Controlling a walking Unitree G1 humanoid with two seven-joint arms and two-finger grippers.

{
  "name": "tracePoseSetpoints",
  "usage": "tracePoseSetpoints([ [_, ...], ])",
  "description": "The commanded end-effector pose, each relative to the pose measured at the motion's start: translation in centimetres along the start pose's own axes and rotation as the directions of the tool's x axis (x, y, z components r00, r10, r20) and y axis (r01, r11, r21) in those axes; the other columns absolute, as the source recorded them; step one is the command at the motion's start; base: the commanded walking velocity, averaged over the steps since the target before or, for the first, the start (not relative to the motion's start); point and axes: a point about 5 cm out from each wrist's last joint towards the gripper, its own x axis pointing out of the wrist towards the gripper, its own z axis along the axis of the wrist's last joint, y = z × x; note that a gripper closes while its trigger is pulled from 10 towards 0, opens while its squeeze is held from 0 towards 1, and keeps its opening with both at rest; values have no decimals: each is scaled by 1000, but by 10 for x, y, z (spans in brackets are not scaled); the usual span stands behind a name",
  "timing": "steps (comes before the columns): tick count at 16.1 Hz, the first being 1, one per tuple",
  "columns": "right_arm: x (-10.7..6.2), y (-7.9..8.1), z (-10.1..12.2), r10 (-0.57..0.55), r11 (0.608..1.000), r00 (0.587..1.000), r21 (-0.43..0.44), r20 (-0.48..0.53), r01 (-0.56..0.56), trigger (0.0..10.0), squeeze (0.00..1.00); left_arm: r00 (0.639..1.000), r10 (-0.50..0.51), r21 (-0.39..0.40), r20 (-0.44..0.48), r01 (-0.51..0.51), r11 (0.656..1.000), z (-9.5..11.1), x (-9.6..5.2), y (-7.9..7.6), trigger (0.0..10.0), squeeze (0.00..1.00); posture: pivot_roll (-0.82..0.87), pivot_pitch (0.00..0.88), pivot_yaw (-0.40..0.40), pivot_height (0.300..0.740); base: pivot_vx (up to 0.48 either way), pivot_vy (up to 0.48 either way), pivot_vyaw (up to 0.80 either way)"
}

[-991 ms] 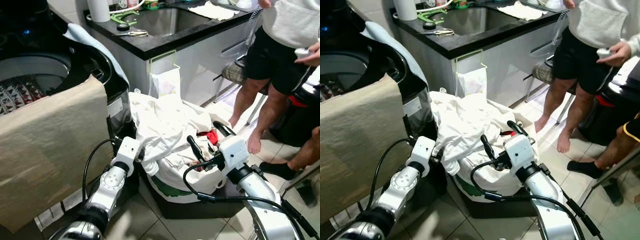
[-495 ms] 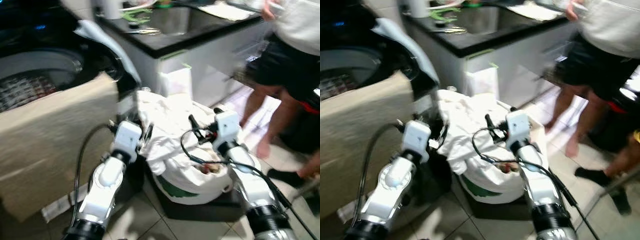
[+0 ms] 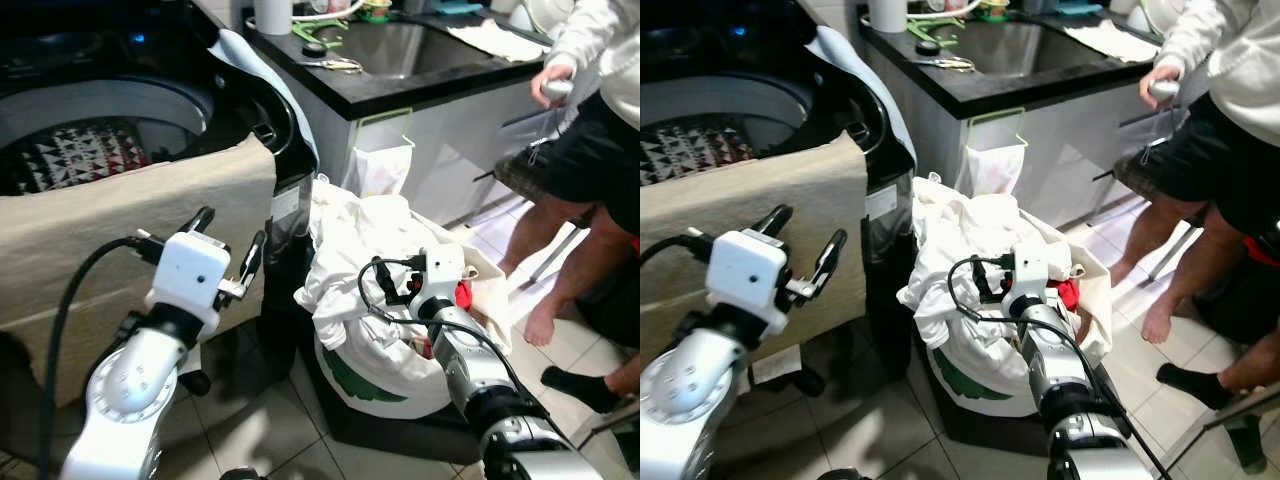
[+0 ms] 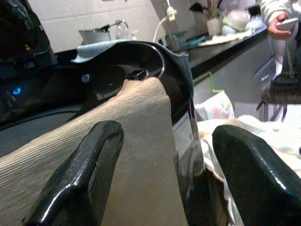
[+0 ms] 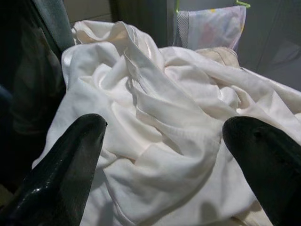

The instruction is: Clothes washing

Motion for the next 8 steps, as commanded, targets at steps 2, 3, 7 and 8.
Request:
tracePoseSetpoints([
  [2, -1, -7, -4, -16, 995, 1000, -100, -12, 14, 10000, 0, 998, -7, -6, -57, 7, 1000, 8, -14, 3, 10000, 0, 383, 0, -52, 740, 0, 0, 0],
  [3, -1, -7, -4, -13, 993, 1000, -115, -14, 11, 10000, 0, 998, -7, -8, -67, 7, 1000, 8, -16, 3, 10000, 0, 383, 0, -52, 740, 0, 0, 0],
  [7, -2, -23, -5, -60, 965, 995, -260, -74, 39, 10000, 0, 993, 9, -24, -118, -12, 1000, 12, -27, 3, 10000, 0, 395, 0, -59, 740, 0, 0, 0],
  [8, -1, -20, -5, -51, 966, 996, -258, -79, 29, 10000, 0, 993, 7, -27, -121, -11, 1000, 12, -27, 2, 10000, 0, 394, 0, -59, 740, 0, 0, 0],
])
